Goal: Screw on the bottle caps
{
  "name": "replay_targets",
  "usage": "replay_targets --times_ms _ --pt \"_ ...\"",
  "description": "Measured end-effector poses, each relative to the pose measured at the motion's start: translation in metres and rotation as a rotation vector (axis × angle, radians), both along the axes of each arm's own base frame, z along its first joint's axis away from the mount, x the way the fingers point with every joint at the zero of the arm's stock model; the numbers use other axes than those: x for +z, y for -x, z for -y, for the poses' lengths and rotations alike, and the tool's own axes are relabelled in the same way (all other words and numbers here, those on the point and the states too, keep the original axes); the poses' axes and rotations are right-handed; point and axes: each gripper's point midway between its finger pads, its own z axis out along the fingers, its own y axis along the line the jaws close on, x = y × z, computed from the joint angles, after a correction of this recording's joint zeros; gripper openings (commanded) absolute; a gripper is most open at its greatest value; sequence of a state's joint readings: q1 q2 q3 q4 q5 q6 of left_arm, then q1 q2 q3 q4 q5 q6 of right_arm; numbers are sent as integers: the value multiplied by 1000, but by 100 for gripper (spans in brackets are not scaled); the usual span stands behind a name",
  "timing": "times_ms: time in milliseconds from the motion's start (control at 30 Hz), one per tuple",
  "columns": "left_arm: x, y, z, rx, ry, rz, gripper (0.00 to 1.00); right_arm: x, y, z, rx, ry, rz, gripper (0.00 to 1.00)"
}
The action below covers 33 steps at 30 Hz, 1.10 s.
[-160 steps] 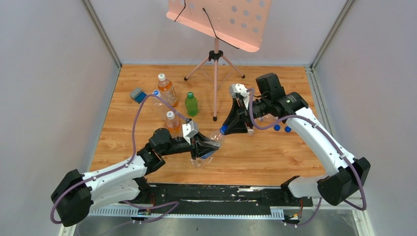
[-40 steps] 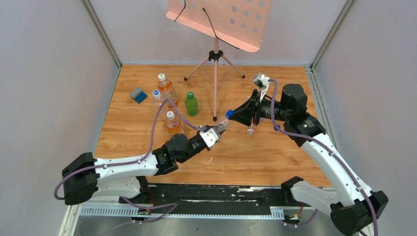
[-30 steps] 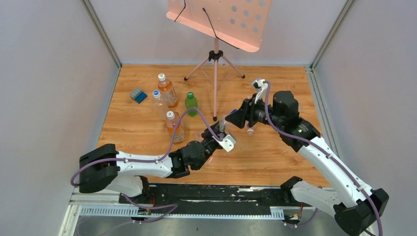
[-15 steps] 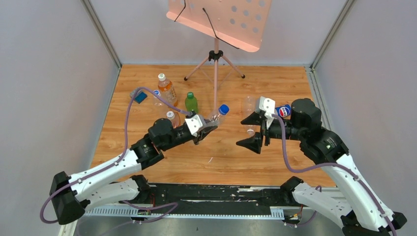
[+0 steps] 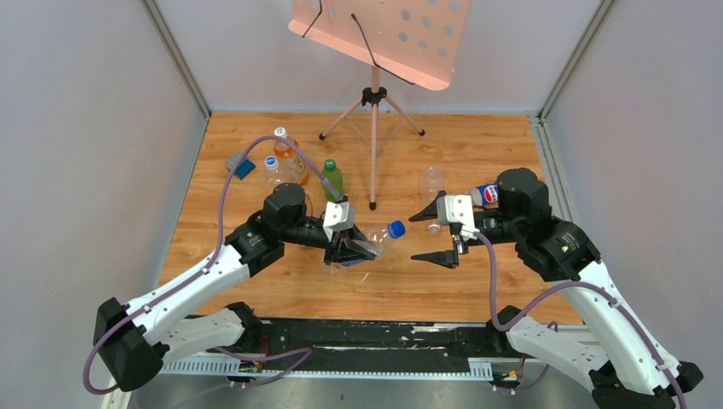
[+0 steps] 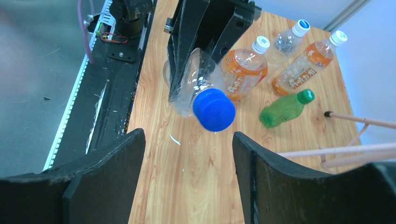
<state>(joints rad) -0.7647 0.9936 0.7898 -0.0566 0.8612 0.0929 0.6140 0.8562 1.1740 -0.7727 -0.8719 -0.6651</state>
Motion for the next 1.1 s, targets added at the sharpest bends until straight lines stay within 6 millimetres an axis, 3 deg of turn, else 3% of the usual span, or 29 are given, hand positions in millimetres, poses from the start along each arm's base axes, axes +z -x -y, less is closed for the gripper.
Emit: replay_targets --times_ms 400,800,1100 --pt "-7 24 -1 -170 -44 -64 0 5 7 -8 93 -10 3 58" --pt "-4 27 1 -208 -43 -74 0 -2 13 -14 145 5 -34 48" --pt "-7 29 0 -218 -54 -89 0 -7 10 -18 142 20 -53 26"
